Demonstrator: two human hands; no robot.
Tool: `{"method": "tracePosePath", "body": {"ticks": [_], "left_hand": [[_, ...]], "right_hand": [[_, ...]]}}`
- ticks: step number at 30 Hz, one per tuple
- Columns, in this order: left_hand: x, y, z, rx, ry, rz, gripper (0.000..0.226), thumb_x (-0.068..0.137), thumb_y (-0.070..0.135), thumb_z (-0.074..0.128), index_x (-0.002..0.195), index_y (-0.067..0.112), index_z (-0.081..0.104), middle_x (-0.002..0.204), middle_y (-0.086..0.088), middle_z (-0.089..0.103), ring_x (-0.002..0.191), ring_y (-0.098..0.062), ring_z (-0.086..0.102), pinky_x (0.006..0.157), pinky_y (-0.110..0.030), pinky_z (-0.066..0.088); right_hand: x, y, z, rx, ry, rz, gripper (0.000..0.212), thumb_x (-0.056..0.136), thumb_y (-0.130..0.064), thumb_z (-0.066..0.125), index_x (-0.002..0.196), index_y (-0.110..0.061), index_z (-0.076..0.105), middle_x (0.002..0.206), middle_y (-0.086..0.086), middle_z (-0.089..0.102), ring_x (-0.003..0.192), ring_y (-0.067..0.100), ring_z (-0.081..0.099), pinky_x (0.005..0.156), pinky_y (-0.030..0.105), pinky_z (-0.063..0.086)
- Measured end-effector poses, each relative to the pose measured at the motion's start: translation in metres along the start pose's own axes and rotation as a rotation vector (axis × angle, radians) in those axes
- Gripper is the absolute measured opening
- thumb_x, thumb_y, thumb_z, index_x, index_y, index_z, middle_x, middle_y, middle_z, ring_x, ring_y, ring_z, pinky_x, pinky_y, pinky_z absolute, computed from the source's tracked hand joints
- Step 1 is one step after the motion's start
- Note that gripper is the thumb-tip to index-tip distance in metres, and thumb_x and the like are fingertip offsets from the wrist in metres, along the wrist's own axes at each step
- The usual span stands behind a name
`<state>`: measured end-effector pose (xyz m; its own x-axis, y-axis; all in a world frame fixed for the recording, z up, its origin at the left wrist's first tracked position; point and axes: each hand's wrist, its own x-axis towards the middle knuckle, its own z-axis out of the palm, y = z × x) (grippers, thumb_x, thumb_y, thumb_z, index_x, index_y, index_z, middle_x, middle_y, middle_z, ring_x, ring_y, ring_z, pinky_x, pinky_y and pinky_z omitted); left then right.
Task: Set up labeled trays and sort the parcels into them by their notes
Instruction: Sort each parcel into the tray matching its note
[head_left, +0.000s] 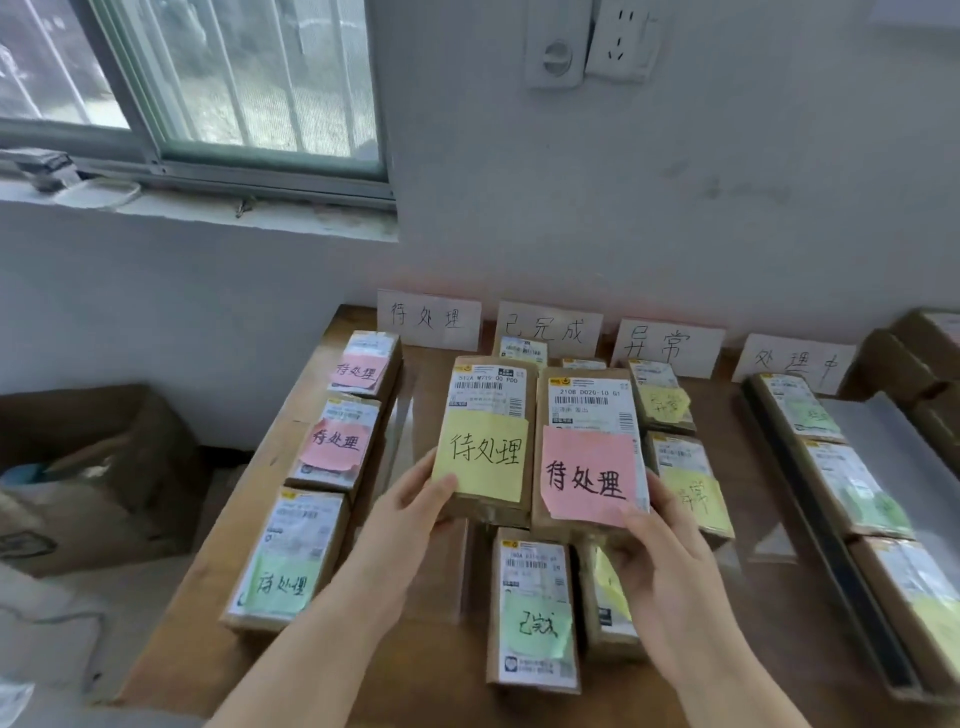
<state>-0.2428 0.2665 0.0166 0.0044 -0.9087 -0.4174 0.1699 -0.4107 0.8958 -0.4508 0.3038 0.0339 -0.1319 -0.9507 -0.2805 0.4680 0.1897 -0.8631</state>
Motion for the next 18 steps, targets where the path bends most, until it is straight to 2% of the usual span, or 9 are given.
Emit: {"method": "tracePosePath", "body": {"ticks": [2,5,8,10,14,18], "left_hand": [[0.002,0.001,-0.011,-0.006,-0.011,-0.01,0.024,0.095,0.023,0.054,0.106,0.044,0.059,0.101,0.01,0.074,0.108,-0.015,0.063,0.106,-0.044,0.041],[0.003,-0.003,-0.018,0.001,-0.019,-0.02,0.025,0.096,0.021,0.053,0.114,0.038,0.059,0.1,0.008,0.074,0.105,-0.014,0.065,0.101,-0.04,0.047],[0.002,-0.008,-0.021,0.016,0.007,-0.034,0.03,0.095,0.023,0.054,0.122,0.034,0.058,0.101,0.007,0.074,0.104,-0.016,0.065,0.096,-0.04,0.051],[0.001,-0.011,-0.021,0.026,0.019,-0.045,0.028,0.095,0.025,0.054,0.12,0.037,0.058,0.102,0.007,0.073,0.103,-0.016,0.066,0.093,-0.038,0.053],[-0.005,-0.009,-0.017,0.023,0.059,-0.056,0.022,0.094,0.023,0.055,0.108,0.04,0.059,0.103,0.005,0.073,0.103,-0.015,0.066,0.092,-0.037,0.053],[-0.011,-0.004,-0.02,0.017,0.136,-0.061,0.022,0.092,0.024,0.057,0.103,0.043,0.058,0.103,0.004,0.073,0.099,-0.015,0.069,0.092,-0.038,0.053]], "right_hand": [[-0.006,0.003,0.012,0.008,0.003,-0.007,0.05,0.083,-0.01,0.058,0.13,-0.02,0.047,0.109,0.008,0.071,0.096,0.018,0.069,0.068,0.023,0.056],[-0.01,0.008,0.019,0.011,0.03,-0.006,0.052,0.078,-0.012,0.06,0.129,-0.019,0.048,0.109,0.008,0.071,0.096,0.017,0.069,0.065,0.022,0.057],[-0.009,0.01,0.02,-0.006,0.03,0.011,0.046,0.078,-0.013,0.061,0.121,-0.024,0.051,0.108,0.006,0.071,0.098,0.016,0.069,0.072,0.027,0.059],[-0.006,0.008,0.018,-0.012,0.028,0.018,0.045,0.073,-0.015,0.063,0.115,-0.028,0.054,0.107,0.004,0.072,0.096,0.015,0.069,0.075,0.03,0.056],[0.005,0.008,0.015,0.019,0.008,0.043,0.046,0.07,-0.017,0.064,0.113,-0.027,0.054,0.103,0.005,0.073,0.088,0.013,0.071,0.064,0.023,0.055],[0.017,0.011,0.016,0.06,-0.041,0.129,0.043,0.08,-0.012,0.062,0.121,-0.021,0.055,0.107,0.009,0.071,0.093,0.018,0.07,0.076,0.031,0.052]]}}
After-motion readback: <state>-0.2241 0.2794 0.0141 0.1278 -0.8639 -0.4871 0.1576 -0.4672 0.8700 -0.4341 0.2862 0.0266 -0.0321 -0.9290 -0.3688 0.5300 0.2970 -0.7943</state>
